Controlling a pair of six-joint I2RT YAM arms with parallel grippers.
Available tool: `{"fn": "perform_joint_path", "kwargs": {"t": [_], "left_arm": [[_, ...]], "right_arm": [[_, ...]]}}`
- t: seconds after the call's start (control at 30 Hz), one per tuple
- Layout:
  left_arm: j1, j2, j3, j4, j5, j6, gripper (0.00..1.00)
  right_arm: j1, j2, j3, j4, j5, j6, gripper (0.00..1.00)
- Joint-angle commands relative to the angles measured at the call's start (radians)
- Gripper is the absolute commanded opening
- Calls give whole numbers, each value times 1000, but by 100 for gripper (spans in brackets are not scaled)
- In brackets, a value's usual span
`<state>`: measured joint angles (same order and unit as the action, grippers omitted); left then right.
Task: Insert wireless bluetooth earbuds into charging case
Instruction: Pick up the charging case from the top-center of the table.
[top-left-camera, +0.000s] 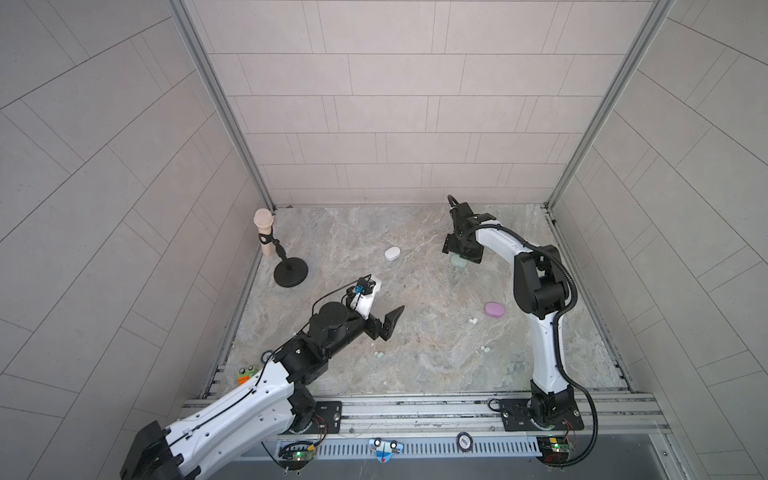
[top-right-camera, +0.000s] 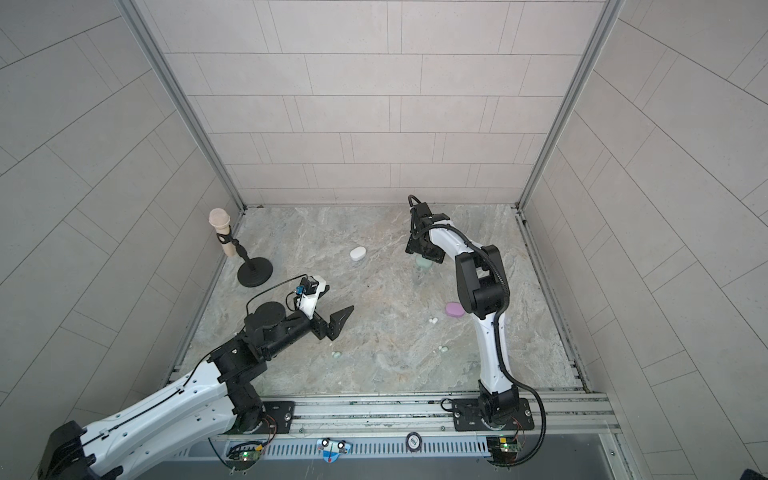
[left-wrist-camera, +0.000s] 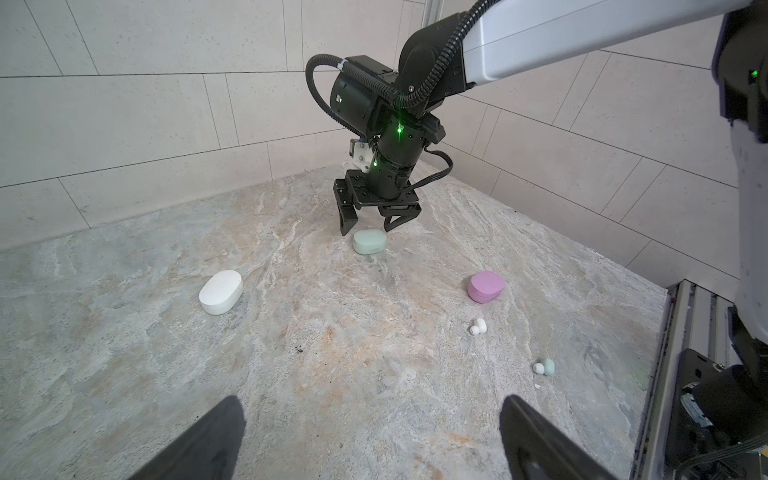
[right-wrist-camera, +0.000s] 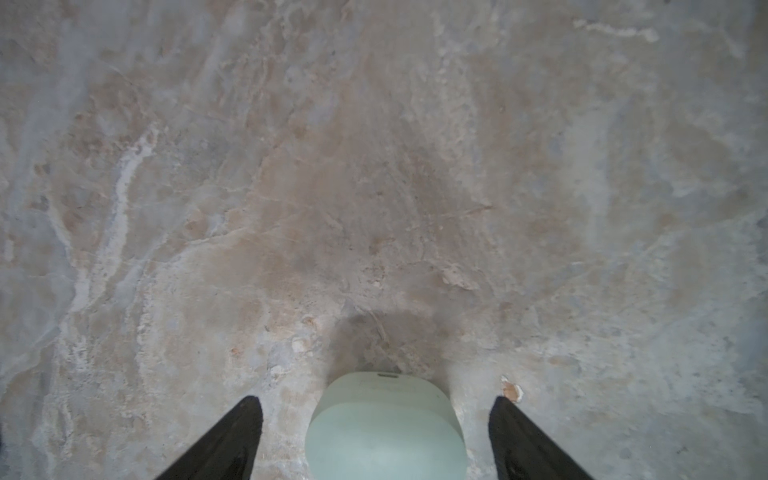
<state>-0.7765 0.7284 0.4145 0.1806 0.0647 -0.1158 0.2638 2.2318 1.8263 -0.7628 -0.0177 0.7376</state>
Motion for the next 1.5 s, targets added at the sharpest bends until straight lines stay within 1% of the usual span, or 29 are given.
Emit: {"fn": "perform_joint_path", "kwargs": {"t": [0.0, 0.43, 0.87, 1.23, 1.47], "left_arm": [[5, -4, -12, 8, -11, -1, 100], [5, -7, -12, 6, -16, 1, 100], [6, -11, -14, 9, -16, -1, 100], [5, -9, -13, 9, -17, -1, 100], [5, -3, -11, 10, -14, 1, 100]], "right_arm": [[6, 25, 20, -48, 16, 22, 84], [6, 20, -12, -31, -8, 20, 70], [8, 24, -30, -40, -23, 3, 71], [8, -11, -56, -20, -17, -4, 70], [9, -36, -69, -18, -21, -15, 65]]}}
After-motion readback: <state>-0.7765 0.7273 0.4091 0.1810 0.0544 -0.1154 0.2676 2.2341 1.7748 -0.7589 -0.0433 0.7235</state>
